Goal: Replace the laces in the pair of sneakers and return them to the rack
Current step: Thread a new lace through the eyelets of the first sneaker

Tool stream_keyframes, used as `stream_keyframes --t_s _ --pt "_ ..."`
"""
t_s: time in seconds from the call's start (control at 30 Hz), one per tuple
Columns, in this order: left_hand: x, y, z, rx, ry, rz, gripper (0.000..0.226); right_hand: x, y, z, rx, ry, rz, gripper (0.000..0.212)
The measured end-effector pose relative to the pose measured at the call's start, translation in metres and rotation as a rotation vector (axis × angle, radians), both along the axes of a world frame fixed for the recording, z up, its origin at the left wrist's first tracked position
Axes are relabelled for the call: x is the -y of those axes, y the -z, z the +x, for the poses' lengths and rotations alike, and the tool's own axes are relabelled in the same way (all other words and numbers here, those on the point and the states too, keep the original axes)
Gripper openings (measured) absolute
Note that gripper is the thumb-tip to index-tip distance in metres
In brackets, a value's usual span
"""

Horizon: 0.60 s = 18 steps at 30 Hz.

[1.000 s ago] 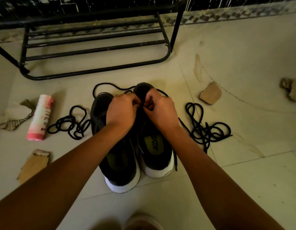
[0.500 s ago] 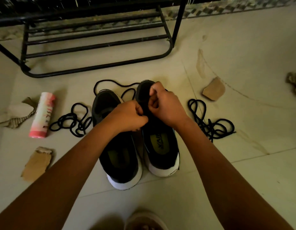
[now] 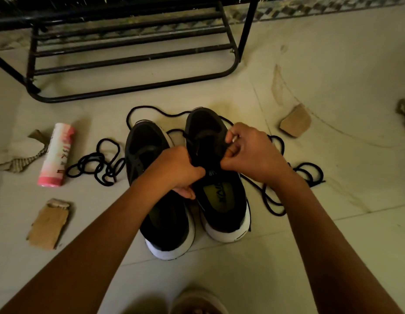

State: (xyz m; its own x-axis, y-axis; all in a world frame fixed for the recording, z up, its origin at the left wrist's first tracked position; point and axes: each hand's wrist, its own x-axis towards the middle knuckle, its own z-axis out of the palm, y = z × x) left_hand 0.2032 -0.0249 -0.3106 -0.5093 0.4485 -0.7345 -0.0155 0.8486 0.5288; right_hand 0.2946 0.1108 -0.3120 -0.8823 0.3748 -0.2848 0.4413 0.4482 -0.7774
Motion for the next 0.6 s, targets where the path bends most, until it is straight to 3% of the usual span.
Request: stream_keyframes --t_s 0.23,0.43,0.6 --pt "-0.005 0.004 0.0 -0.007 0.028 -0.006 0.003 -0.016 -0.012 0.077 0.333 -0.072 0.065 0.02" --pt "-0.007 0.003 0.002 0.008 0.028 -0.001 0.008 -0.027 -0.003 0.125 0.77 -0.146 0.188 0.009" --pt "-0.007 0.003 0.002 0.013 0.018 0.002 0.016 -0.023 0.016 0.145 1.078 -0.129 0.255 0.022"
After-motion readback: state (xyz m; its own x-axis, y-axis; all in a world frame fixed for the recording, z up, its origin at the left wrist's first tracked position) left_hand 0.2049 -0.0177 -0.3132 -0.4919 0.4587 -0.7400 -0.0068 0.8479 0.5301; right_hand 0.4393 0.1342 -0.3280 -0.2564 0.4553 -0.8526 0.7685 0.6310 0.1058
